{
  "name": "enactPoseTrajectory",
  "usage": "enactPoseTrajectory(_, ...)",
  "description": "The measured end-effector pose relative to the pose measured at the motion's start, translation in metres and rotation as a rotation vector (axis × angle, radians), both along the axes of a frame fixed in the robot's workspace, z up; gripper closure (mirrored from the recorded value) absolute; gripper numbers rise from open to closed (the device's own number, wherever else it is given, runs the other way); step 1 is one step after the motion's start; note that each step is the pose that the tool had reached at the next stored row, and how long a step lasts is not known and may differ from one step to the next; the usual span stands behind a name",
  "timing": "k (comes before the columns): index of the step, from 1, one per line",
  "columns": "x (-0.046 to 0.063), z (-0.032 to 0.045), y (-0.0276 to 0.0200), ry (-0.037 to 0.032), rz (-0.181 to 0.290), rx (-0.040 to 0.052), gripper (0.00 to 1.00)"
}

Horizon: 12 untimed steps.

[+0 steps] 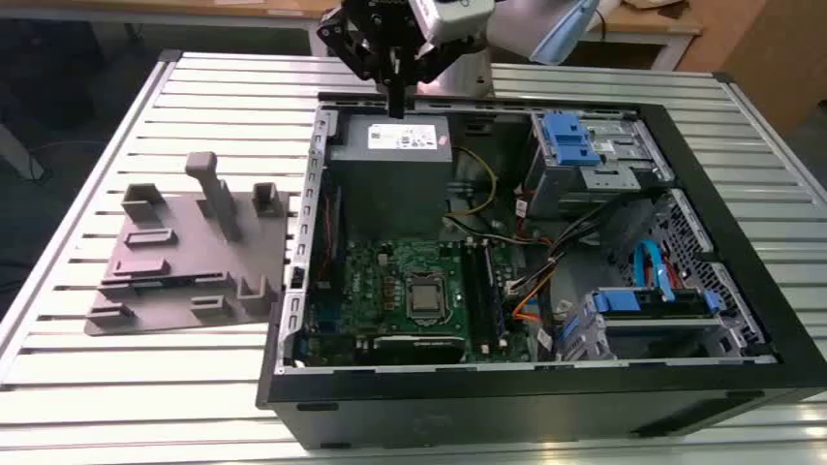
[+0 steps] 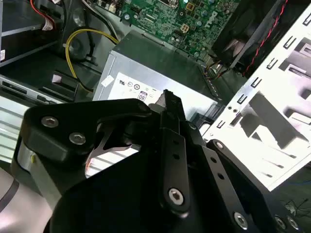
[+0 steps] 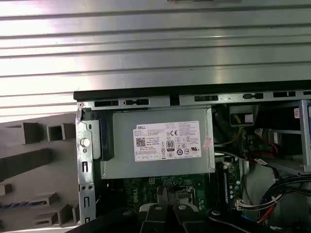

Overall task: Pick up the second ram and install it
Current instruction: 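Reach for the second ram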

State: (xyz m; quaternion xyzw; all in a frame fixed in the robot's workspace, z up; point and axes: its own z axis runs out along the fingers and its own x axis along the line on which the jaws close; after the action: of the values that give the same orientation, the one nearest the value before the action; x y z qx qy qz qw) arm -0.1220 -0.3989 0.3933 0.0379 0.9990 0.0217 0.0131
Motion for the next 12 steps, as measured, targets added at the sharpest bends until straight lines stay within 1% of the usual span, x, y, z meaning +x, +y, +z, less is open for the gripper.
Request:
enactPoseTrajectory(5, -0.002, 0.0, 0.0, 0.0, 0.0, 0.0, 0.89)
enactPoseTrajectory(7, -0.008, 0.0, 0.0, 0.0, 0.0, 0.0, 0.89)
enactPoseTrajectory(12, -0.031, 0.0, 0.0, -0.0013, 0.0, 0.0, 0.89)
